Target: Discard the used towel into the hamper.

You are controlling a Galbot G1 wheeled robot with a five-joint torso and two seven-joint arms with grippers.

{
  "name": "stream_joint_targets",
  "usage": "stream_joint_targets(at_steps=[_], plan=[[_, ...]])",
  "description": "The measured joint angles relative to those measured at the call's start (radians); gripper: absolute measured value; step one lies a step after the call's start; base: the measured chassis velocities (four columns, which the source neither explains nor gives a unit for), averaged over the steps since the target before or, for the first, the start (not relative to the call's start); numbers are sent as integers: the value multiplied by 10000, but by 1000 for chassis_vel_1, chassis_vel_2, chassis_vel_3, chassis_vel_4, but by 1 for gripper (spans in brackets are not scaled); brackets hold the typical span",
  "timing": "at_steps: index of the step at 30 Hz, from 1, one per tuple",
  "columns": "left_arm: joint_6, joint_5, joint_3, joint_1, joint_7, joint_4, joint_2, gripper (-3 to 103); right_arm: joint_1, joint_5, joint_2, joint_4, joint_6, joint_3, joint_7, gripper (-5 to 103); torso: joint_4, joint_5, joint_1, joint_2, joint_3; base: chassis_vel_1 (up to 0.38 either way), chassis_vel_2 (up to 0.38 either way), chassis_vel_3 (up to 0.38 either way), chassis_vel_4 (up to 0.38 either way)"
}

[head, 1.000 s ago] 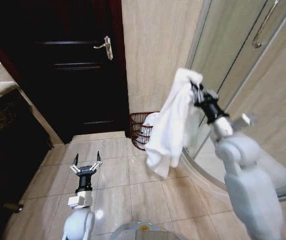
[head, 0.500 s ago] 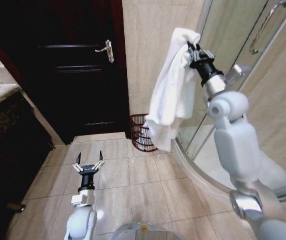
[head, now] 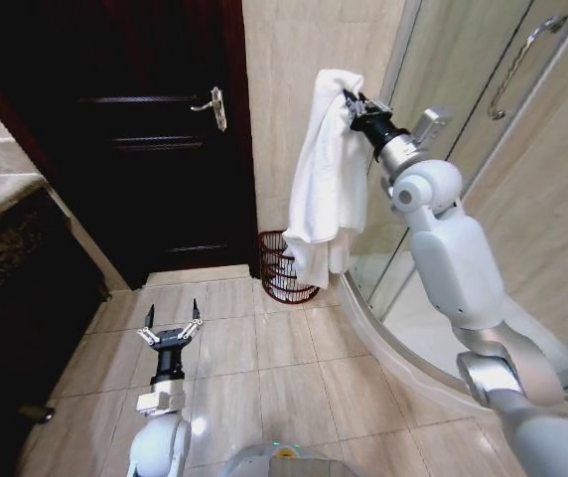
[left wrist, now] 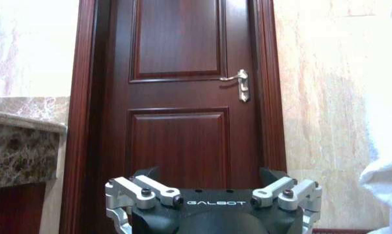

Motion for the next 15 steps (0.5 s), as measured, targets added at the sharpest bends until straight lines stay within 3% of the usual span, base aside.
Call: stream_joint_targets(at_steps=[15], plan=[[200,302,61,-241,0,3,-24,100,-111,-85,-175,-29,-16,447,-154,9,0,0,0,-5,-2,29,27,37,33]])
